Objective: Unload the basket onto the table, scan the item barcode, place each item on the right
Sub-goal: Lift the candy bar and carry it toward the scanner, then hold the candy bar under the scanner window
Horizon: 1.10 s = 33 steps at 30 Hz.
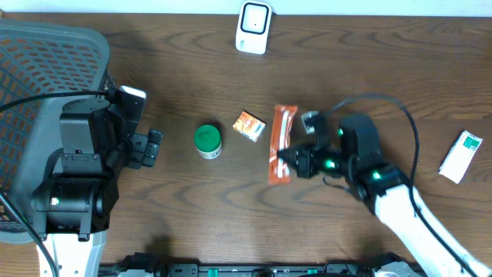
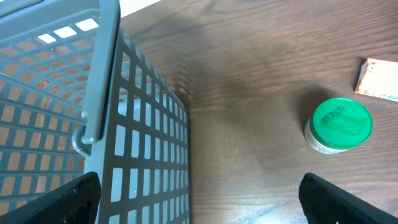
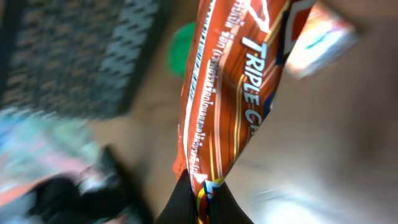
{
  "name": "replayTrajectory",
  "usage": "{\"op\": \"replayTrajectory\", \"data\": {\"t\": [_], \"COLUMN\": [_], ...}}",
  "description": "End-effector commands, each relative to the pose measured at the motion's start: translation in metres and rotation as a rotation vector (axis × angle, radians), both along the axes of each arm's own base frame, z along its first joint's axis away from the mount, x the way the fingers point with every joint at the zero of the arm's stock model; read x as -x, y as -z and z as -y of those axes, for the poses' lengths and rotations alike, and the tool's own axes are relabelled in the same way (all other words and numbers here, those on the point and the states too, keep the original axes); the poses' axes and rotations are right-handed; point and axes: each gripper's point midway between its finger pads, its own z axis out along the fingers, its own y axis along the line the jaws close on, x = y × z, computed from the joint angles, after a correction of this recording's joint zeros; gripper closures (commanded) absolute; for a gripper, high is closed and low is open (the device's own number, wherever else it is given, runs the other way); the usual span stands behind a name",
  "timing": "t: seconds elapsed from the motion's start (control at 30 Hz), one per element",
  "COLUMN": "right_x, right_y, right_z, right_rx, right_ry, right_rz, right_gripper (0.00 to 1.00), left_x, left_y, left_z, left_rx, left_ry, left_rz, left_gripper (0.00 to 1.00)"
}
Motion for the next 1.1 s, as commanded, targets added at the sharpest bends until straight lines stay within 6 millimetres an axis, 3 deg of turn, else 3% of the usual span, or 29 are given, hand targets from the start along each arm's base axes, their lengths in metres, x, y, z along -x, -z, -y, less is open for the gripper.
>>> {"op": "replayTrajectory", "data": {"t": [0.0, 0.03, 0.13, 0.33, 0.47, 0.53, 0.73, 1.07], "right_x": [-0.06, -0.076, -0.09, -0.086, -0.079, -0.086, -0.147, -0.179], "right_y": [-0.025, -0.033, -0.04, -0.043, -0.052, -0.057, -0.063, -0.095], "right_z": [0.005, -0.001, -0.016, -0.042, -0.049, -0.044, 0.001, -0.006], "right_rx": [0.183, 0.227, 0.273, 0.383, 0.454, 0.514, 0.864, 1.289], "right_ry": [0.096, 0.075, 0.015, -0.168, -0.303, -0.312, -0.13, -0.163], "right_rz": [0.179, 0.179, 0.152, 0.082, 0.086, 0.106, 0.287, 0.661], "right_gripper": [0.99, 0.99, 0.99, 0.99, 0.99, 0.99, 0.99, 0.99], "left_x": [0.001, 0.001, 0.001, 0.001, 0.001, 0.001, 0.001, 0.001], "left_y": [0.0, 0.0, 0.0, 0.0, 0.0, 0.0, 0.0, 0.0], "left_z": [0.0, 0.0, 0.0, 0.0, 0.0, 0.0, 0.0, 0.0], "left_rx": [0.011, 0.011, 0.011, 0.011, 0.011, 0.011, 0.011, 0.011], "left_ry": [-0.008, -0.008, -0.008, -0.008, -0.008, -0.008, -0.008, -0.008], "left_rz": [0.001, 0.001, 0.001, 0.001, 0.001, 0.001, 0.001, 0.001], "left_gripper": [0.01, 0.01, 0.01, 0.01, 0.01, 0.01, 0.01, 0.01]}}
